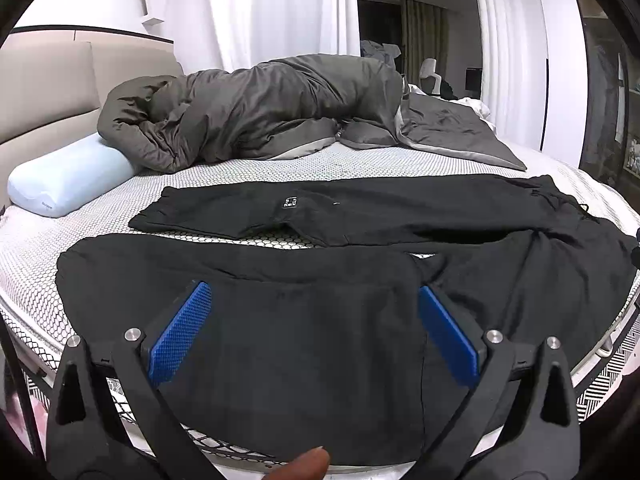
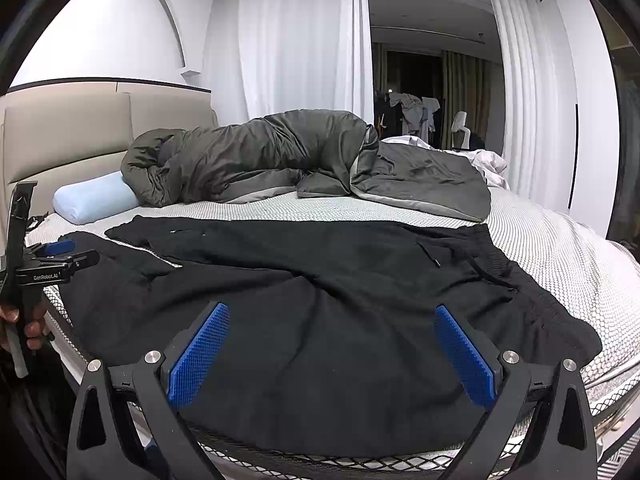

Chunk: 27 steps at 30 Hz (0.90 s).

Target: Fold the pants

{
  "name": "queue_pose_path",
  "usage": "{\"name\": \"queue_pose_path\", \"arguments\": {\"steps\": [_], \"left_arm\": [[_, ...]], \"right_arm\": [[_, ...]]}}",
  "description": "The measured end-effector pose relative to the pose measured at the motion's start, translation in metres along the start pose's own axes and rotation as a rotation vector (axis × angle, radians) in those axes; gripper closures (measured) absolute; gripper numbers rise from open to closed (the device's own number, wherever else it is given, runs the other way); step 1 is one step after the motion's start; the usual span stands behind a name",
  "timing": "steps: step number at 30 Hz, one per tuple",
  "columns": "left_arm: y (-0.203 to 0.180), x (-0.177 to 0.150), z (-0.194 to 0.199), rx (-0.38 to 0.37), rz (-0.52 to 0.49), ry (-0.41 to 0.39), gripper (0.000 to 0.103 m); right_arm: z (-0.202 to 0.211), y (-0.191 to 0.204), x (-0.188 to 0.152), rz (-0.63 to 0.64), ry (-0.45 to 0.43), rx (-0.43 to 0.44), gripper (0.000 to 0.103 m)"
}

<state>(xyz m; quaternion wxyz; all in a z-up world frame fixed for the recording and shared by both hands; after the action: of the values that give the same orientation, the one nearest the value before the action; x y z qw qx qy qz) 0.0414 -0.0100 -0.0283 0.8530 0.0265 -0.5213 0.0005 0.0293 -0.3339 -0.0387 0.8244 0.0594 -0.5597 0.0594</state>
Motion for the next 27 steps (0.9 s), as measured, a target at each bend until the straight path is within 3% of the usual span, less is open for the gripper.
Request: {"name": "queue_pose_path", "arguments": {"steps": [27], "left_arm": [[0.0056, -0.0011, -0.0058, 0.016, 0.024, 0.013, 0.001]], "right_arm": [[0.0018, 0.0004, 0.0003, -0.017, -0.014, 0.004, 0.0]]}}
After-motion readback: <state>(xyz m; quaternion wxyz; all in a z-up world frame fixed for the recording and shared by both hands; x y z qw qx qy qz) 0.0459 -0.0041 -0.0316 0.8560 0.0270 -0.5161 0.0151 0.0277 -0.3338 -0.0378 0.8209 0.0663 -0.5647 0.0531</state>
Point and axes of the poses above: each gripper's, at about its wrist camera, not at the fingertips, and z roughly against the way its jaws point, y to its left, x to its top, the point moved 5 cm from there along -z, roughly the way its jaws point, and after that the axes turned 3 degrees about -z, right-handed, at the moved point
